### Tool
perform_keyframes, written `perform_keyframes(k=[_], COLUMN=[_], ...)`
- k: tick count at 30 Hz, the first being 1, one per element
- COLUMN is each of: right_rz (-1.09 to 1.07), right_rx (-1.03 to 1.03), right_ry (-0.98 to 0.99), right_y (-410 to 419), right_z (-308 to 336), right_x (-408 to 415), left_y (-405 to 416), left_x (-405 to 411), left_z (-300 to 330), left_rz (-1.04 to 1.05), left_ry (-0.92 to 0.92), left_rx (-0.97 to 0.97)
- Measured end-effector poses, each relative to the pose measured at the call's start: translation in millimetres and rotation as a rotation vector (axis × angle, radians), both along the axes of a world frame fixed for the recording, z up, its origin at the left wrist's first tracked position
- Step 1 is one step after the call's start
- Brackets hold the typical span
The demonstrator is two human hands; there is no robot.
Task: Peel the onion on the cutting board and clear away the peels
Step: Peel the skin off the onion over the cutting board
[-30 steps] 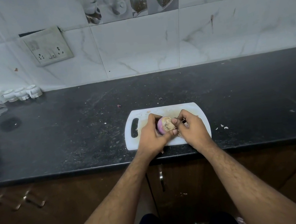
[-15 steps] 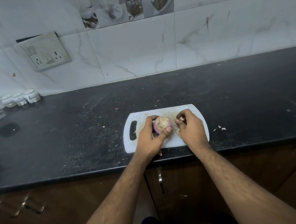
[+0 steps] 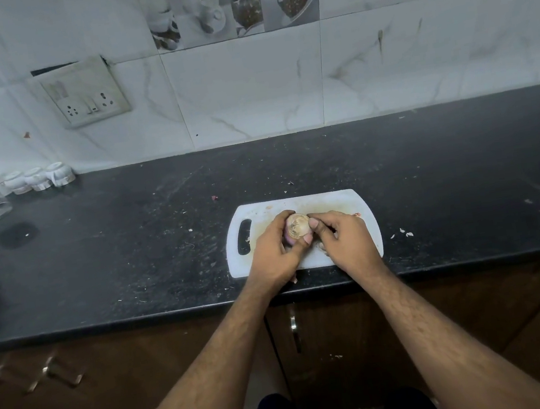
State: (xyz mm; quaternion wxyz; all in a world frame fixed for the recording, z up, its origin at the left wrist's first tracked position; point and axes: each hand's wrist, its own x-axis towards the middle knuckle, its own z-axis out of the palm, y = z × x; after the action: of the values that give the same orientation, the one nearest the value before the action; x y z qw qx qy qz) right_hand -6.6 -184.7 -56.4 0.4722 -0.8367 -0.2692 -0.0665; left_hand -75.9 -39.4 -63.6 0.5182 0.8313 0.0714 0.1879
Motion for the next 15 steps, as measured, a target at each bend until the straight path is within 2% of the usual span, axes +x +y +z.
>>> perform_keyframes(k=[15], right_rz=[-0.015], right_rx=[-0.172], right_ry=[-0.036], right_y=[5.1], right_z=[-7.1], right_x=[3.7], left_y=[5.3], left_x=[5.4], left_z=[-9.8], left_rz=[0.027], left_ry=[0.029], left_rx=[0.086])
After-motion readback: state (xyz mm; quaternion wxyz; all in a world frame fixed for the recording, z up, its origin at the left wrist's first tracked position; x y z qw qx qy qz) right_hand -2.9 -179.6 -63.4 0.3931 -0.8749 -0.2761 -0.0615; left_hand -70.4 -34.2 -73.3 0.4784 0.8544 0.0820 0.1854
